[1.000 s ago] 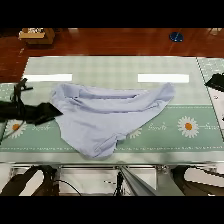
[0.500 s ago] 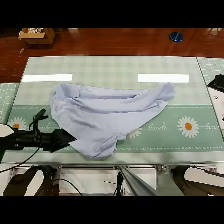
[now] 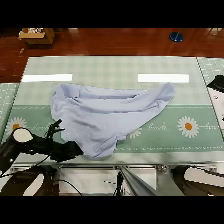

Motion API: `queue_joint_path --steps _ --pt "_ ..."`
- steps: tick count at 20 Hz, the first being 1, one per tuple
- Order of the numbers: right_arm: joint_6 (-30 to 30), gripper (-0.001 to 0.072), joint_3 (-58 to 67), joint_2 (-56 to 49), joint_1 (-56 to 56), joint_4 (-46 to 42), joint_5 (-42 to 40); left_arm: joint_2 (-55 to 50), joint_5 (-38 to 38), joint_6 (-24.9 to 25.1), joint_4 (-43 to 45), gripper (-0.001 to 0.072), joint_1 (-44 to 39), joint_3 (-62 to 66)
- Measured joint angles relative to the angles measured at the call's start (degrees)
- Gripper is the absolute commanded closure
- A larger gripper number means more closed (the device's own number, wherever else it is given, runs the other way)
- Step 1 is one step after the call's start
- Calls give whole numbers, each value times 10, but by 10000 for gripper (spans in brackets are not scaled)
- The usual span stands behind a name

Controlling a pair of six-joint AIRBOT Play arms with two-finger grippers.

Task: Fold the shirts.

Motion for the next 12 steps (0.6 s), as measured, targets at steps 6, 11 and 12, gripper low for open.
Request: queue_joint_path --steps 6,11,12 --pt "0 299 0 0 0 0 2 -59 81 -9 -36 89 -46 -3" --pt "0 299 0 0 0 -3 1 -123 132 0 -88 410 -104 -3" --pt "0 299 0 0 0 -4 1 -135 160 3 -98 515 -114 -3"
